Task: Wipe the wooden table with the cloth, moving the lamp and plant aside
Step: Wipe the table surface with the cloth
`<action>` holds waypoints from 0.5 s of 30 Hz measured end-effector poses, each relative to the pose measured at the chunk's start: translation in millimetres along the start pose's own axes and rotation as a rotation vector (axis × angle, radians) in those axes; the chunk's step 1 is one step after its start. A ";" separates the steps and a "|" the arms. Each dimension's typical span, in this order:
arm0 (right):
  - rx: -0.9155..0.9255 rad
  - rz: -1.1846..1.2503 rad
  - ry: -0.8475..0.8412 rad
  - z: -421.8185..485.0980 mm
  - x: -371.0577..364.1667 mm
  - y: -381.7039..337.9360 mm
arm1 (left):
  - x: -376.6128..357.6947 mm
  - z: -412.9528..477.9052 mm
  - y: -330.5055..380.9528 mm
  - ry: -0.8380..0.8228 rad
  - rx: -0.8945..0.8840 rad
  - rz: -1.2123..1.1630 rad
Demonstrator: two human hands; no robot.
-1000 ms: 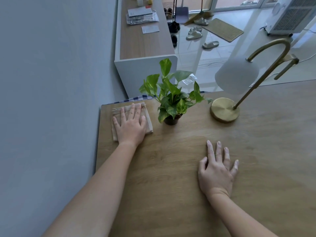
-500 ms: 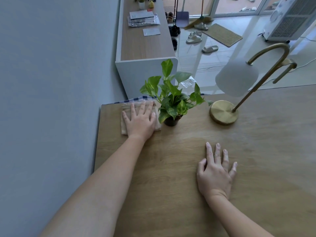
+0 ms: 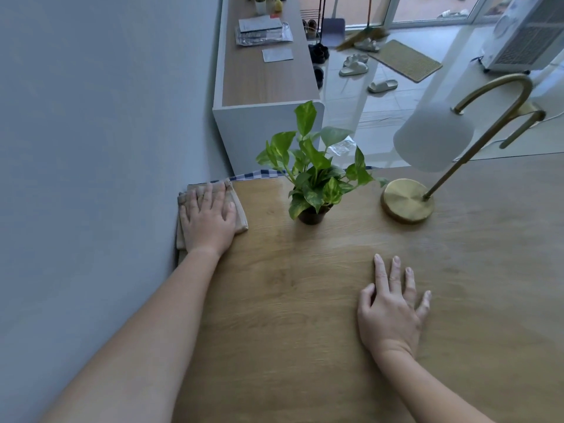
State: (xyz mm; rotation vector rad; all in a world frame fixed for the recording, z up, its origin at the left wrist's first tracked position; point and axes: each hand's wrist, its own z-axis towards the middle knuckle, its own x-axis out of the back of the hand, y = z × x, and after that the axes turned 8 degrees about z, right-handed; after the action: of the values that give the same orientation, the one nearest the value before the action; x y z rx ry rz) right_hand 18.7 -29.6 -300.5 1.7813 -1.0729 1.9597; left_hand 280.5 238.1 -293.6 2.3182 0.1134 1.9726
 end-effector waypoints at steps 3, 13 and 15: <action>-0.009 0.004 -0.026 0.4 3.0 -0.3 | -5.6 -36.0 -10.3 0.025 -0.019 0.007; -0.004 0.007 -0.016 0.2 2.0 -3.1 | -1.8 -41.2 -26.0 0.035 -0.066 0.048; -0.008 0.003 -0.012 0.2 0.3 -3.0 | 5.7 -12.1 -24.1 0.012 -0.058 0.036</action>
State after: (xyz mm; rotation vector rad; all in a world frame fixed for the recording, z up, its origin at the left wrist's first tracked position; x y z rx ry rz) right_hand 20.8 -27.7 -299.2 1.7910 -1.0867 1.9462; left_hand 269.5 263.0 -289.0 2.2894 0.0148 1.9789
